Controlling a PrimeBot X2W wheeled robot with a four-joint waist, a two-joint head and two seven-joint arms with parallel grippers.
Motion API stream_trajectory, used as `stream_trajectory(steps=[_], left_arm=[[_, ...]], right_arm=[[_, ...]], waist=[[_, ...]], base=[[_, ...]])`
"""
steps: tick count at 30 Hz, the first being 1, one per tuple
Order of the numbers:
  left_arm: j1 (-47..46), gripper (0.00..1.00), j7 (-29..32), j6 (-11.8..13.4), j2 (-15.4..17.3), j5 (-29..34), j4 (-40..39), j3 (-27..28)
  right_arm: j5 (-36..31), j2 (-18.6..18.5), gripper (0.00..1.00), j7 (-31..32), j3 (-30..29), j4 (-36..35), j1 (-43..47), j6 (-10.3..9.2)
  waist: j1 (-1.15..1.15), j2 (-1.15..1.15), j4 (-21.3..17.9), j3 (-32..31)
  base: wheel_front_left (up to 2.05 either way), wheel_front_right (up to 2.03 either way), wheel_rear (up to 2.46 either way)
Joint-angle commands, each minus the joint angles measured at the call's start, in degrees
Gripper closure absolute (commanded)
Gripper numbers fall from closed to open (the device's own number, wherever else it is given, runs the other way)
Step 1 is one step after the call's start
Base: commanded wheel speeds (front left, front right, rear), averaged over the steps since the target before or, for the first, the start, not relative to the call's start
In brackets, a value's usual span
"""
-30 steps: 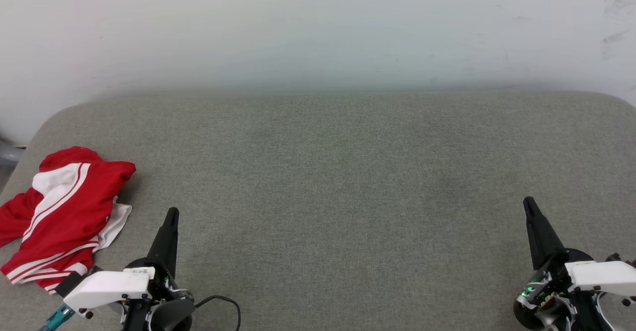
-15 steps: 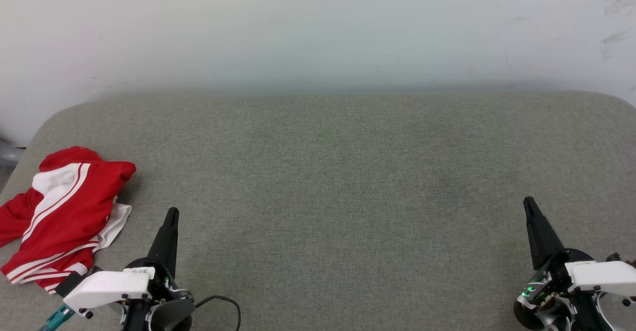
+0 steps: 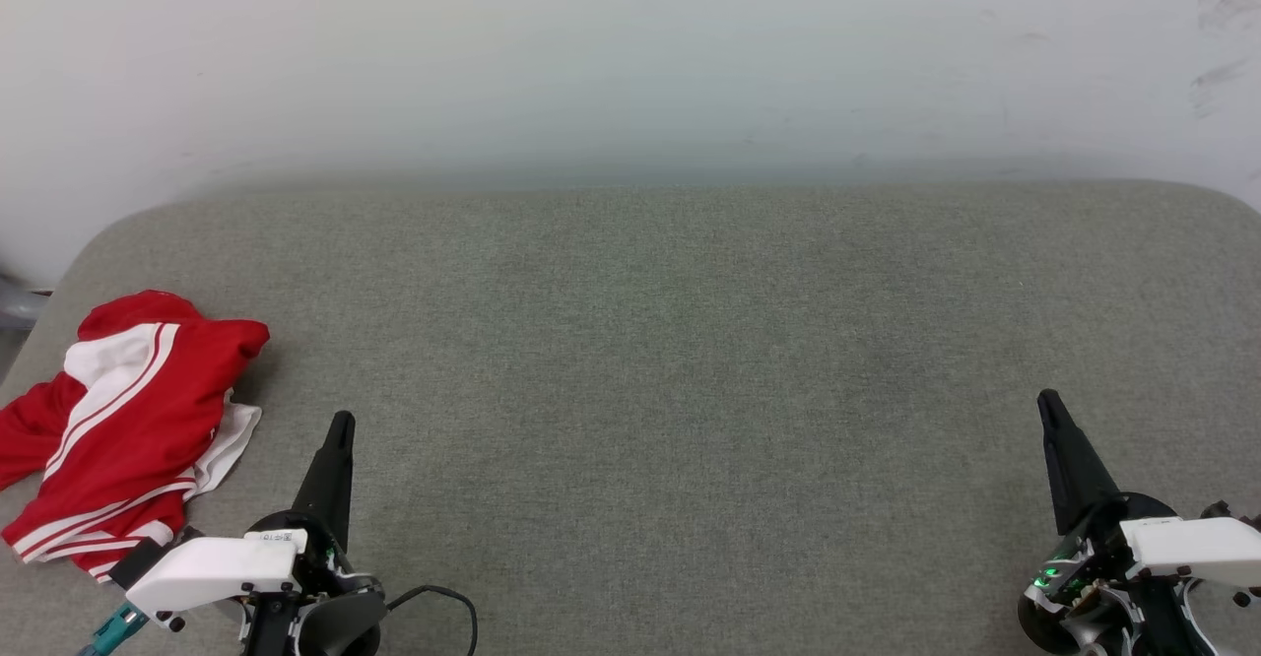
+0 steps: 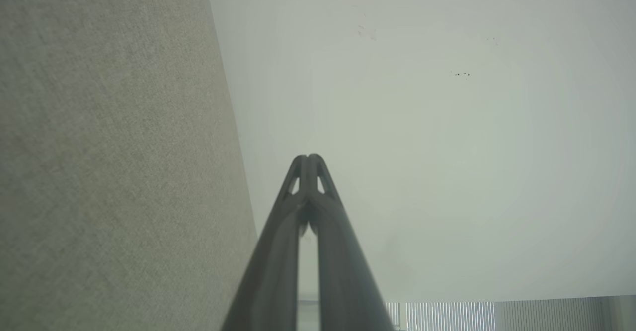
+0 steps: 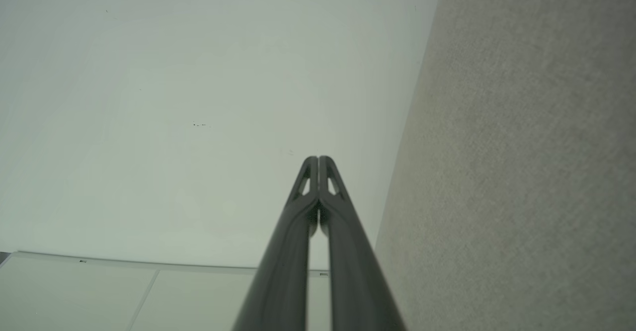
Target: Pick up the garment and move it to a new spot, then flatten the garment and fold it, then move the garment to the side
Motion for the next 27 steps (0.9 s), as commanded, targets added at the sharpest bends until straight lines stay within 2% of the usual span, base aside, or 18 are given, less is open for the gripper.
stream_trajectory(steps=[1, 10, 11, 14, 27], left_arm=[[-0.4, 1.00, 0.2, -0.1, -0.1, 0.0, -0.2, 0.1], [-0.4, 1.00, 0.2, -0.1, -0.1, 0.0, -0.2, 0.1], [0.0, 0.00, 0.0, 0.0, 0.0, 0.0, 0.0, 0.0], [1.0, 0.00, -0.1, 0.0, -0.1, 0.0, 1.1, -0.3], [1.1, 0.00, -3.6, 0.0, 0.0, 0.9, -3.7, -3.6]], right_arm=[[0.2, 0.0, 1.00, 0.0, 0.0, 0.0, -0.8, -0.02], [0.2, 0.0, 1.00, 0.0, 0.1, 0.0, -0.8, -0.02], [0.0, 0.0, 0.00, 0.0, 0.0, 0.0, 0.0, 0.00], [-0.1, 0.0, 0.00, -0.1, 0.1, 1.1, 1.1, -0.01], [-0.6, 0.0, 0.00, -3.9, 2.8, -3.6, 2.3, -0.01]], waist=[[0.00, 0.00, 0.0, 0.0], [0.00, 0.00, 0.0, 0.0], [0.00, 0.00, 0.0, 0.0], [0.00, 0.00, 0.0, 0.0], [0.00, 0.00, 0.2, 0.1]], base=[[0.00, 0.00, 0.00], [0.00, 0.00, 0.00], [0.00, 0.00, 0.00], [0.00, 0.00, 0.00], [0.00, 0.00, 0.00]])
